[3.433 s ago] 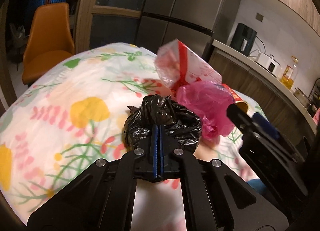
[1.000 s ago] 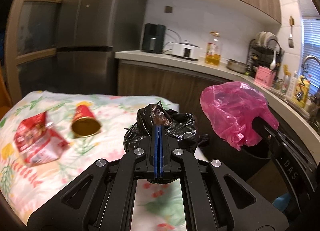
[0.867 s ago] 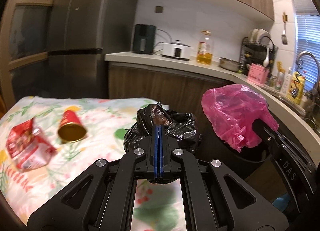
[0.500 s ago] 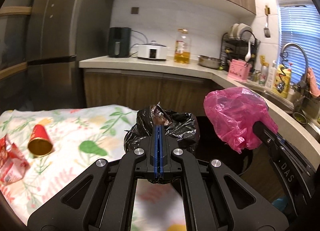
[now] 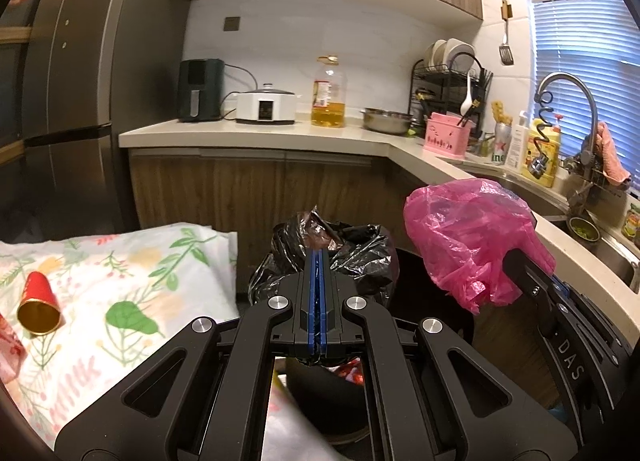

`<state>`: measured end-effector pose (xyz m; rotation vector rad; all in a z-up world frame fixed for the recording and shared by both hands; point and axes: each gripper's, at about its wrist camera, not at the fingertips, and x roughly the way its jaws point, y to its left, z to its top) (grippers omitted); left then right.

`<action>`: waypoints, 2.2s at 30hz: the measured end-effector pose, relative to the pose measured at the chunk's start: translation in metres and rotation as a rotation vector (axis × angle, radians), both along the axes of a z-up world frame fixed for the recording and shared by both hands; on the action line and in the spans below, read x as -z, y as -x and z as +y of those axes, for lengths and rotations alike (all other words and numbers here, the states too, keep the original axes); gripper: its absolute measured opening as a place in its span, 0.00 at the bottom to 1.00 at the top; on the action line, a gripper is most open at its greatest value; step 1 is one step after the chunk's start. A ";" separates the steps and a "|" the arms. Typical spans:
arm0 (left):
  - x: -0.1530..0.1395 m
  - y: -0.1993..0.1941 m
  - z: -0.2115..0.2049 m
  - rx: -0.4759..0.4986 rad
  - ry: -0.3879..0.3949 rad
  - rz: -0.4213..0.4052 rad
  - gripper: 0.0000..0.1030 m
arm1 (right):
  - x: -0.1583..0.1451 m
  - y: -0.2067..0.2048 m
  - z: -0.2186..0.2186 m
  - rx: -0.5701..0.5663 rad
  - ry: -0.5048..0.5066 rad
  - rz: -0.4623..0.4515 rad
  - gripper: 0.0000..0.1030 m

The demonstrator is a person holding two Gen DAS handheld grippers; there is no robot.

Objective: Collect trash
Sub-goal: 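Carry the black and pink bags over the black trash bin with both tools, then open both tools to drop the bags into the bin, then move both tools back over the table toward the snack packet and cup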

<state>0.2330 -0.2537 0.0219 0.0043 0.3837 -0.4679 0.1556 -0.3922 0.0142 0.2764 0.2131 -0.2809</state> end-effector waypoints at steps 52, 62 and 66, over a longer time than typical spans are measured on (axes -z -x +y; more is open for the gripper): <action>0.042 -0.013 0.016 -0.040 0.032 0.067 0.90 | 0.020 -0.003 -0.016 0.014 -0.052 0.035 0.71; 0.037 0.023 0.073 -0.188 0.051 0.033 0.93 | 0.020 0.012 0.014 -0.027 -0.046 0.027 0.71; 0.035 0.032 0.100 -0.255 0.068 0.029 0.93 | 0.017 0.014 0.030 -0.063 -0.037 0.019 0.71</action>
